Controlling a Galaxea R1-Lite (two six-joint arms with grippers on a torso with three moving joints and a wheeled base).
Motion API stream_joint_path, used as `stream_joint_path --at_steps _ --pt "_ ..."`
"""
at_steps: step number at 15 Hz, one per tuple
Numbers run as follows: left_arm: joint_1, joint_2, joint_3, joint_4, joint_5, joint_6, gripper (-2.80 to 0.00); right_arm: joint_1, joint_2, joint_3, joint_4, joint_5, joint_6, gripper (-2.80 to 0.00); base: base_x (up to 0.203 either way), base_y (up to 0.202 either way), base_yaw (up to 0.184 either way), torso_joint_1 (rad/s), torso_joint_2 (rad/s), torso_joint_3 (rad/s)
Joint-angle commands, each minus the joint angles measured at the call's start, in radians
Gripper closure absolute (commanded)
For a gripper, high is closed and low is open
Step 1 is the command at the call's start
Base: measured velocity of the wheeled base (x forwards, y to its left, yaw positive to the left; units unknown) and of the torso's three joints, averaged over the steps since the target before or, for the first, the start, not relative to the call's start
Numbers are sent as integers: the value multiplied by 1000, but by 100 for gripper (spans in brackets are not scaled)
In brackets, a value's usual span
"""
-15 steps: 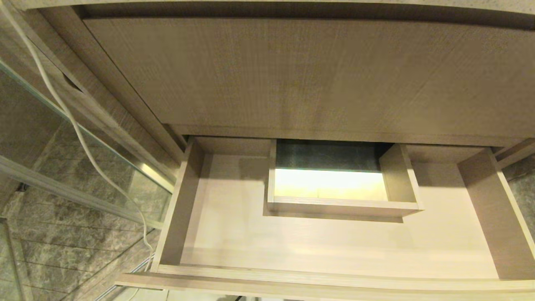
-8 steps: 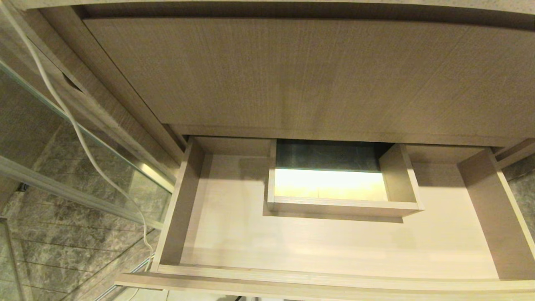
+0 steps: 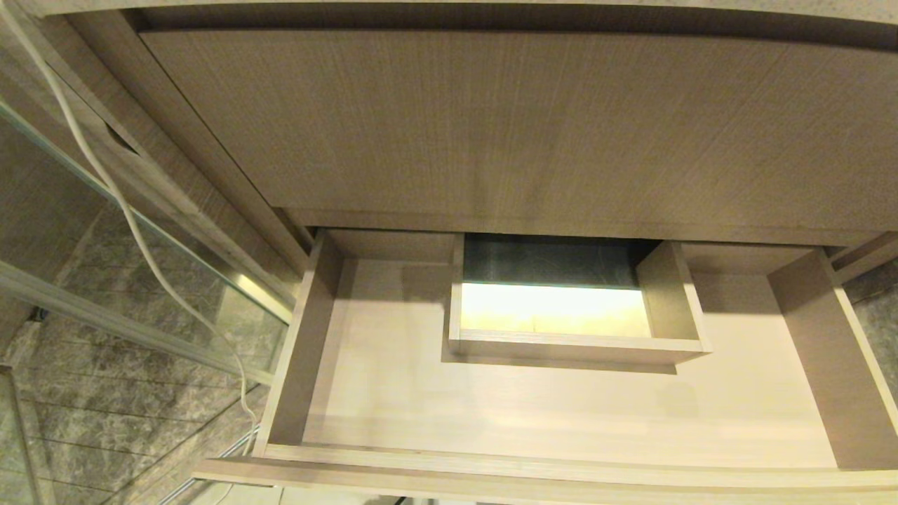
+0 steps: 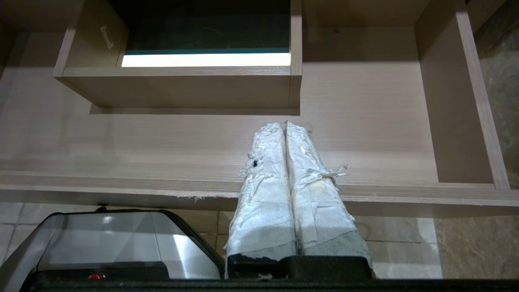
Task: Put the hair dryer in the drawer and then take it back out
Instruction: Pick up the hairdryer
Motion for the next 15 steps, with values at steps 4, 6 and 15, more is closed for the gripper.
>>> stream_joint_path --at_steps 4,6,15 --pt "0 0 2 0 0 1 0 0 0 2 0 0 7 0 0 0 0 0 0 0" --pt "0 0 2 0 0 1 0 0 0 2 0 0 5 0 0 0 0 0 0 0" --pt "0 0 2 0 0 1 0 0 0 2 0 1 4 0 0 0 0 153 -366 -151"
